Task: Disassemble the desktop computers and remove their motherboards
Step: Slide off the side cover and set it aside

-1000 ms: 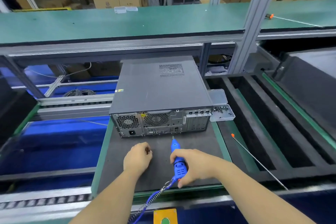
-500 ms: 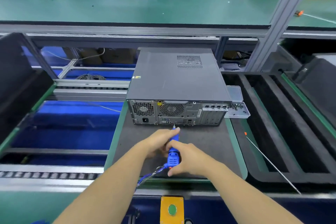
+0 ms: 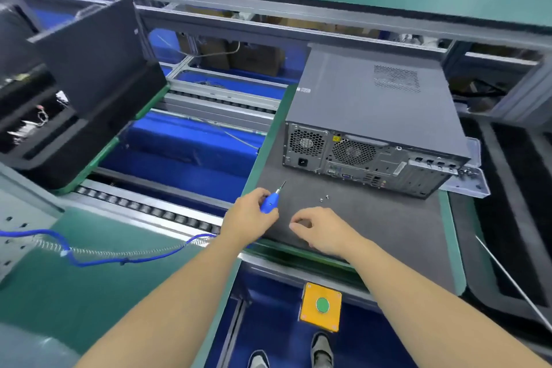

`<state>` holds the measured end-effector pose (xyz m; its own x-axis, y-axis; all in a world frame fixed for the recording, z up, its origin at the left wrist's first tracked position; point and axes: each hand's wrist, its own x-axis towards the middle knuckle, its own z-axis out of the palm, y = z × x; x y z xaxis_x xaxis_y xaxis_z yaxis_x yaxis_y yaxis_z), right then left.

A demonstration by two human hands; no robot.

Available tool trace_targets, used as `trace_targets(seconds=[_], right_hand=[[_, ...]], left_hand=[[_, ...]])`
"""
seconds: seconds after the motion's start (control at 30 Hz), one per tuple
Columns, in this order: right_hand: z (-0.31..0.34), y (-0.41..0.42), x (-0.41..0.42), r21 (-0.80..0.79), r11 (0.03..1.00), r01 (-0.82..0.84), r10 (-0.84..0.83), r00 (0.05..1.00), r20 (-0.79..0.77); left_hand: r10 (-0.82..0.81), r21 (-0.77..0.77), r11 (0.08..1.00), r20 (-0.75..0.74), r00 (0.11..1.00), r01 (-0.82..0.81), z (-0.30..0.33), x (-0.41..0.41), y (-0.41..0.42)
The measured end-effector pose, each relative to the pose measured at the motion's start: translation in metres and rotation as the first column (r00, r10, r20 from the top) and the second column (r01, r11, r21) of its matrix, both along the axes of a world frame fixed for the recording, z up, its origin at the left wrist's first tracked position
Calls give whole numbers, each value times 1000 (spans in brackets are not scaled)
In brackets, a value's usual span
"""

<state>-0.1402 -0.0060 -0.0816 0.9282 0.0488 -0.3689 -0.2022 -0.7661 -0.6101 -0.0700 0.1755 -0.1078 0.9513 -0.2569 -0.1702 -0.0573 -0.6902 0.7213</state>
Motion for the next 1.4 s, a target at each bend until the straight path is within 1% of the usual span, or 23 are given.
trace_targets(seconds=[0.03, 0.07, 0.17, 0.3, 0.37, 0.43, 0.53, 0.6, 0.77, 0.83, 0.9, 0.93, 1.0, 1.03, 1.07, 1.13, 1.17, 1.23, 1.27, 1.3, 1.33, 1.37, 1.4], right_hand=[[-1, 9, 1, -39, 999, -37, 36, 999, -5], [-2, 17, 3, -80, 994, -71, 70, 997, -10], [-5, 34, 7, -144, 981, -133, 129, 991, -33], [-12, 41, 12, -184, 974, -130, 126, 991, -34], [-16, 43, 15, -198, 973, -115, 111, 993, -28], [-20, 44, 16, -210, 973, -101, 99, 995, -19], [-25, 46, 17, -214, 974, -75, 78, 997, 3], [-27, 48, 18, -216, 974, -65, 69, 998, 11], [-27, 51, 23, -215, 975, -61, 66, 998, 14], [-26, 50, 24, -220, 974, -63, 69, 997, 21], [-24, 48, 24, -214, 975, -53, 61, 998, 31], [-24, 47, 24, -211, 976, -49, 58, 998, 36], [-22, 43, 24, -211, 977, -40, 52, 997, 51], [-20, 39, 24, -213, 976, -30, 44, 997, 61], [-18, 35, 24, -216, 976, -17, 33, 997, 72], [-13, 25, 25, -215, 976, 27, -5, 995, 103], [-11, 19, 25, -214, 975, 54, -29, 992, 121], [-7, 7, 25, -215, 970, 113, -81, 985, 151], [-6, 1, 24, -221, 965, 144, -109, 981, 163], [-5, -6, 22, -231, 957, 175, -136, 975, 173], [-6, -13, 21, -239, 948, 208, -166, 969, 182], [-7, -21, 19, -242, 940, 242, -200, 962, 186], [-8, -28, 18, -242, 931, 272, -232, 955, 184]], left_hand=[[0, 91, 996, 77, 997, -7, -6, -5, 11], [7, 137, 990, 120, 993, -24, -13, -10, 23], [83, 213, 971, 131, 988, -110, -38, -20, 62], [197, 382, 900, 73, 978, -210, -71, -34, 104], [234, 438, 871, 28, 972, -223, -83, -40, 118], [245, 508, 838, -19, 969, -201, -91, -44, 128], [238, 657, 743, -76, 968, -131, -98, -48, 139], [244, 683, 722, -99, 965, -112, -99, -48, 142], [293, 590, 790, -124, 948, -167, -90, -33, 141], [293, 512, 833, -84, 952, -211, -83, -23, 136], [363, 369, 864, 16, 932, -343, -73, -11, 129], [441, 257, 861, 50, 896, -438, -67, -4, 124], [596, 24, 802, 21, 803, -596, -51, 10, 111], [622, -61, 781, 5, 783, -621, -42, 18, 103], [612, -118, 786, 17, 790, -607, -34, 26, 94], [537, -190, 837, 109, 836, -513, -15, 39, 69], [480, -209, 871, 174, 860, -444, -6, 45, 54], [303, -181, 948, 276, 912, -260, 7, 52, 18], [175, -137, 980, 276, 945, -141, 12, 54, -1], [19, -60, 998, 239, 971, -5, 16, 54, -21], [-144, 50, 989, 188, 972, 137, 17, 52, -40], [-283, 161, 952, 144, 948, 260, 16, 48, -57], [-375, 241, 908, 108, 921, 341, 13, 44, -71]])
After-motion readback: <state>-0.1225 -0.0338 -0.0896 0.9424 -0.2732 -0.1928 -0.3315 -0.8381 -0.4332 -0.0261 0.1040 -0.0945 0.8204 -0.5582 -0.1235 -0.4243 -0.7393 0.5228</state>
